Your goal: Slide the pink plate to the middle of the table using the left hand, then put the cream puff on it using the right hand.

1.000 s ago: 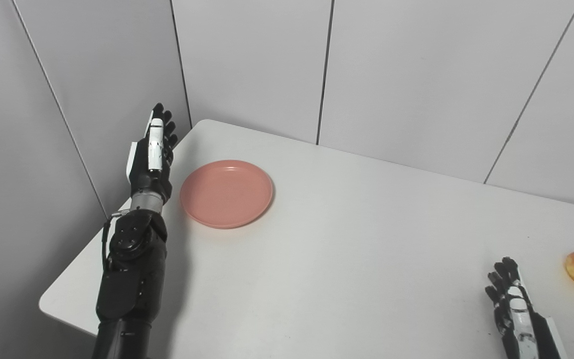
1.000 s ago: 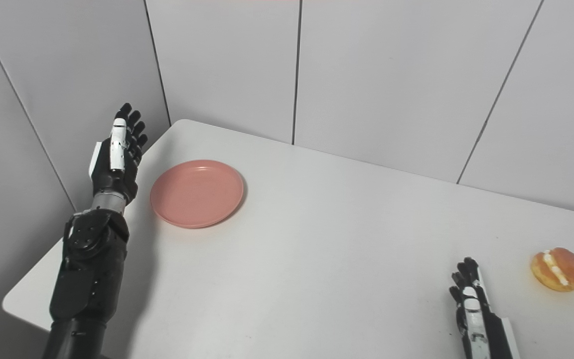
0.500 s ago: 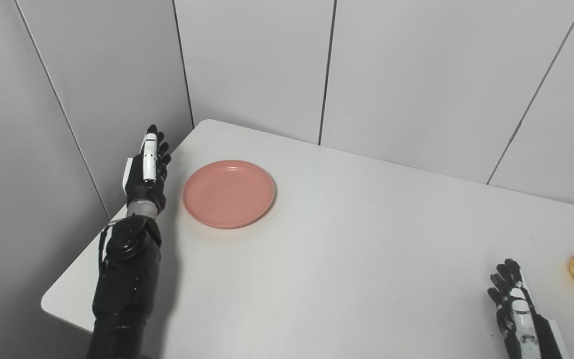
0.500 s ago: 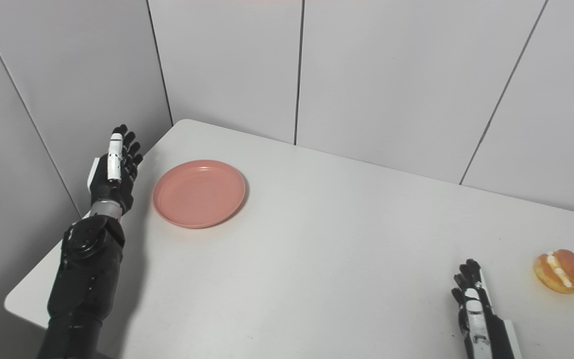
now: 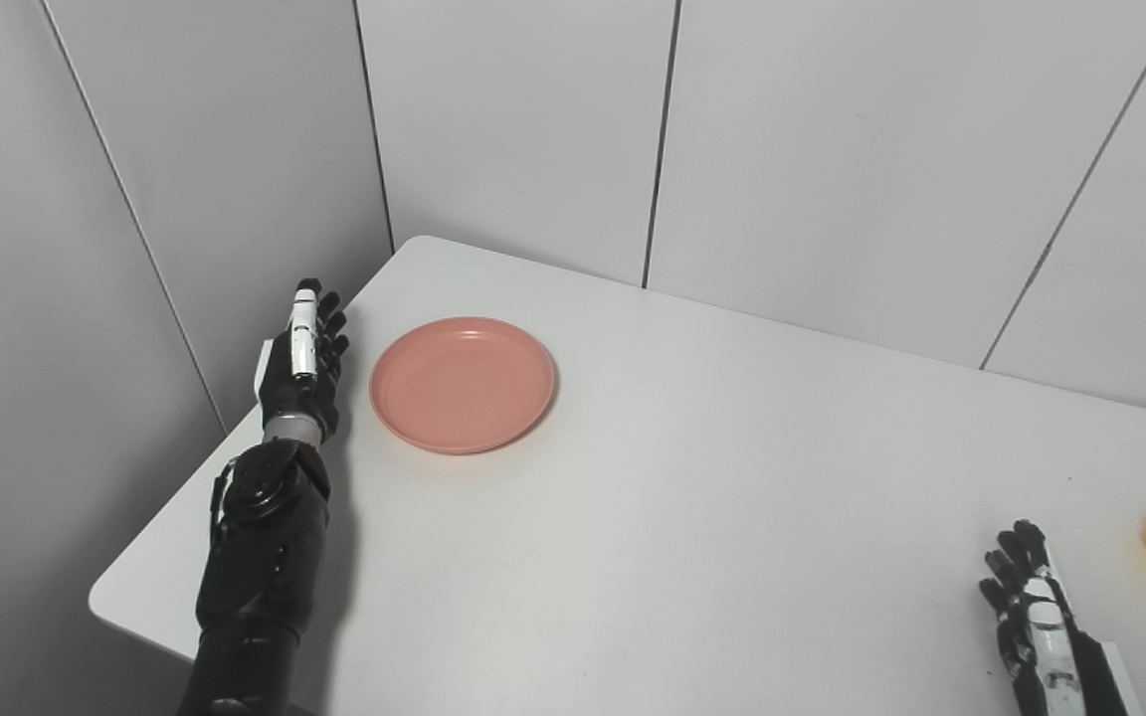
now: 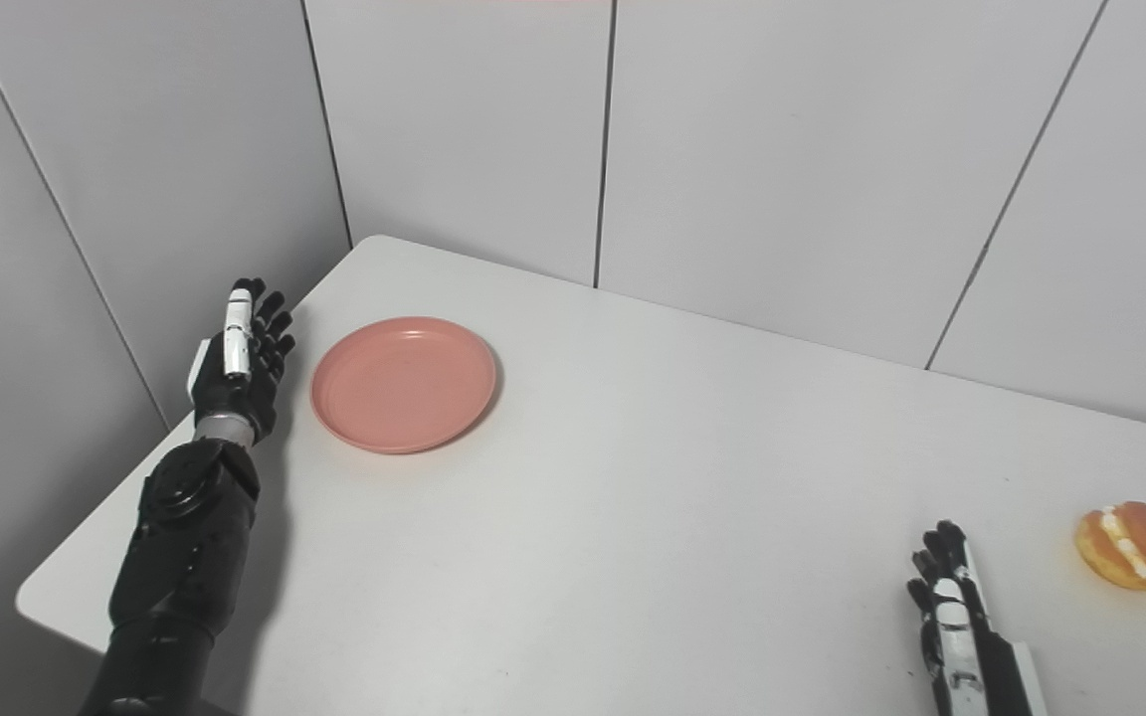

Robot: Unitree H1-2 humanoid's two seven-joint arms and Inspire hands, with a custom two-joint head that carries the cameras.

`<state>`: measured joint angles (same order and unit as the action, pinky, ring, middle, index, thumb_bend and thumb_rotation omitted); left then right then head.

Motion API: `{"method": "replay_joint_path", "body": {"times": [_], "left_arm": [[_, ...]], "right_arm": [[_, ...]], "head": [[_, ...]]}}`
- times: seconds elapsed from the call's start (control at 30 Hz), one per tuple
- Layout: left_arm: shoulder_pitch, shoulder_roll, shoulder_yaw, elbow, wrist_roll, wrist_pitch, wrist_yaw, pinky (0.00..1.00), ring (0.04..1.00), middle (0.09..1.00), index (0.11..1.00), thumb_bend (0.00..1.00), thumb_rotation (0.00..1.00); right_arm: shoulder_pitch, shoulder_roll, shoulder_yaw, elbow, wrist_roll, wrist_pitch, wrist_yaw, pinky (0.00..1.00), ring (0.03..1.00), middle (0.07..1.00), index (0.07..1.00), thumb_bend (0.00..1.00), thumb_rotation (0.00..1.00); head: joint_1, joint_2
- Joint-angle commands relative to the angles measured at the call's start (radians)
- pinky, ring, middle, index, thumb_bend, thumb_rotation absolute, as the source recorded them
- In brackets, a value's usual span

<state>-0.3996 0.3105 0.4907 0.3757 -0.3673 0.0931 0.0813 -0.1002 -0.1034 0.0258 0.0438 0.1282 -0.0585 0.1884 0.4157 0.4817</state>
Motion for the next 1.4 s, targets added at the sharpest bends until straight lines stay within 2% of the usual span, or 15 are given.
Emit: {"method": "replay_joint_path", "body": {"times": [0.0,0.17,0.47,0.6,0.77,0.9,1.17,1.37], "left_arm": [[-0.044,0.041,-0.005,0.007,-0.001,-0.032,-0.020,0.98,0.967,0.950,0.937,0.39,1.00],[-0.054,0.046,-0.015,0.072,-0.021,-0.057,-0.065,0.96,0.960,0.957,0.921,0.37,1.00],[-0.080,0.046,-0.042,0.166,-0.017,-0.051,-0.082,0.95,0.936,0.939,0.929,0.37,1.00],[-0.088,0.038,-0.060,0.199,-0.017,-0.062,-0.092,0.95,0.921,0.917,0.901,0.38,1.00],[-0.080,0.020,-0.086,0.193,-0.029,-0.060,-0.122,0.93,0.912,0.913,0.901,0.38,1.00],[-0.061,-0.009,-0.107,0.132,-0.032,-0.020,-0.119,0.91,0.905,0.907,0.895,0.38,1.00],[-0.028,-0.061,-0.144,0.030,-0.032,0.059,-0.114,0.94,0.927,0.935,0.920,0.35,1.00],[-0.021,-0.085,-0.150,0.020,-0.041,0.070,-0.131,0.95,0.929,0.929,0.921,0.37,1.00]], "right_arm": [[0.036,0.004,0.004,0.022,0.008,0.001,0.008,1.00,1.000,1.000,1.000,0.14,1.00],[0.034,0.002,0.003,0.027,0.008,-0.004,0.009,1.00,1.000,1.000,1.000,0.15,1.00],[0.037,0.002,0.005,0.017,0.007,0.003,0.008,1.00,1.000,1.000,1.000,0.15,1.00],[0.039,0.001,0.008,0.015,0.004,0.002,0.010,1.00,1.000,1.000,1.000,0.16,1.00],[0.041,0.004,0.010,0.004,0.003,0.016,0.005,1.00,1.000,1.000,1.000,0.16,1.00],[0.040,0.006,0.010,0.006,0.000,0.010,0.003,1.00,1.000,1.000,1.000,0.15,1.00],[0.040,0.009,0.013,0.008,-0.009,0.003,0.001,1.00,1.000,1.000,1.000,0.16,1.00],[0.040,0.009,0.014,0.009,-0.018,0.000,0.001,1.00,1.000,1.000,1.000,0.18,1.00]], "head": [[-0.002,0.002],[-0.001,0.004],[-0.006,0.009],[-0.009,0.012],[-0.016,0.016],[-0.020,0.020],[-0.035,0.029],[-0.044,0.035]]}}
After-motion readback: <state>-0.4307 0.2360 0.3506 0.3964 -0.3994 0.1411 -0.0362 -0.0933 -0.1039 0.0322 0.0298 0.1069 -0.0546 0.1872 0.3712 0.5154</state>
